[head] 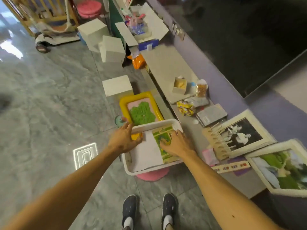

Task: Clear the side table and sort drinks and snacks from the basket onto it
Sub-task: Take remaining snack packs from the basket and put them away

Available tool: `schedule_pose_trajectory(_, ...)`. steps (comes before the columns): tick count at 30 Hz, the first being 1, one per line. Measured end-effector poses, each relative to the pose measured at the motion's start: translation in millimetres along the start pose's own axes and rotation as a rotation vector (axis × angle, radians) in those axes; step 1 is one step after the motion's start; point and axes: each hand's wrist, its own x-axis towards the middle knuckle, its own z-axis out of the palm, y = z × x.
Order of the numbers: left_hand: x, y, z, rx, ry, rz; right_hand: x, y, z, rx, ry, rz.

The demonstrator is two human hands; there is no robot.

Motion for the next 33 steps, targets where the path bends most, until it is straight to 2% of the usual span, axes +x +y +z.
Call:
schedule_pose_trajectory(5,58,-28,93,0.024,-0.003,-0.02,87,24,89,-0.07,-0.064,0.016)
schedule_pose_trajectory(9,103,-63,162,0.123,-0.007,0.018,140,42,155,-0.095,-0.06,0.1)
schedule_pose_trajectory(12,122,-77,200,0.196,0.017,0.016,160,49,188,-0.108,0.005,0.148)
schedule_pose_trajectory(16,132,-79,219,0.251,0.067,-0.058,165,51,209,-0.138,0.184,0.178)
schedule_pose_trajectory(20,131,-78,217,0.212,0.062,-0.082,158,46,198,-0.104,0.215,0.176)
schedule_pose_trajectory(23,120,-71,199,0.097,0.092,-0.116,145,34,183,-0.04,0.236,0.184)
schedule_pose_trajectory(27,104,-46,138,-0.095,0.177,-0.146,117,16,140,0.064,0.221,0.167)
schedule_pose_trajectory(33,69,-12,23,-0.27,0.306,-0.108,64,-6,34,0.115,0.353,0.083)
